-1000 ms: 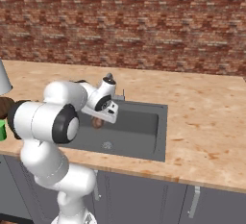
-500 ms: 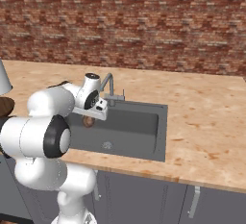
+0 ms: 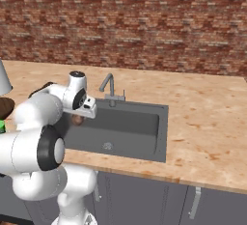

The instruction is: Remove the broccoli and potato from the sink. Then move the bowl and cup from the counter to the sink for washing.

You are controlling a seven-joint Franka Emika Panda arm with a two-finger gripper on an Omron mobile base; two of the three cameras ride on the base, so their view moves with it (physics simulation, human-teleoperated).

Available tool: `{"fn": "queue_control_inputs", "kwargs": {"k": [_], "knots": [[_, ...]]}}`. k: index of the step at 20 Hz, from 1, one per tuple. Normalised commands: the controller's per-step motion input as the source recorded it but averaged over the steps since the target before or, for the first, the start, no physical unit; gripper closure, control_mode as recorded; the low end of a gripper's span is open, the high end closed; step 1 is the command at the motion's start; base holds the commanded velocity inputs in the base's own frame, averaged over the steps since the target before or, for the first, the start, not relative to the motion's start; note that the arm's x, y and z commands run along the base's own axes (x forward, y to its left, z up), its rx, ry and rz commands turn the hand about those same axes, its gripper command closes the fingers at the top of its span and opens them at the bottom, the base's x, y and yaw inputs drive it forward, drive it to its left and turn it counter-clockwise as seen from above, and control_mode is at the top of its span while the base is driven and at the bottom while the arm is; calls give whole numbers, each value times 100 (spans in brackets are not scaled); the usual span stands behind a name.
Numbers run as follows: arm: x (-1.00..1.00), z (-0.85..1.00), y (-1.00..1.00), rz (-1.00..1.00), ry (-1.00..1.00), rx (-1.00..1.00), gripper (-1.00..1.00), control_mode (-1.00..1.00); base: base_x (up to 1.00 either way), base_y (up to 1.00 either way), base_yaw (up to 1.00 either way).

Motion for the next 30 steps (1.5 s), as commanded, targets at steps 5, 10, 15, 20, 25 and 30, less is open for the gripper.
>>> {"fn": "queue_control_inputs", "kwargs": {"k": [5,10,15,20,25,30], "knots": [[-4,9,56,0,-10,-3,100,-100,0,0,0],[0,8,57,0,-14,-2,100,-100,0,0,0],[7,13,51,0,-17,-2,100,-100,0,0,0],[6,15,44,0,-15,-2,100,-100,0,0,0],[10,10,40,0,-5,0,100,-100,0,0,0],[19,7,25,1,0,0,100,-100,0,0,0]]}}
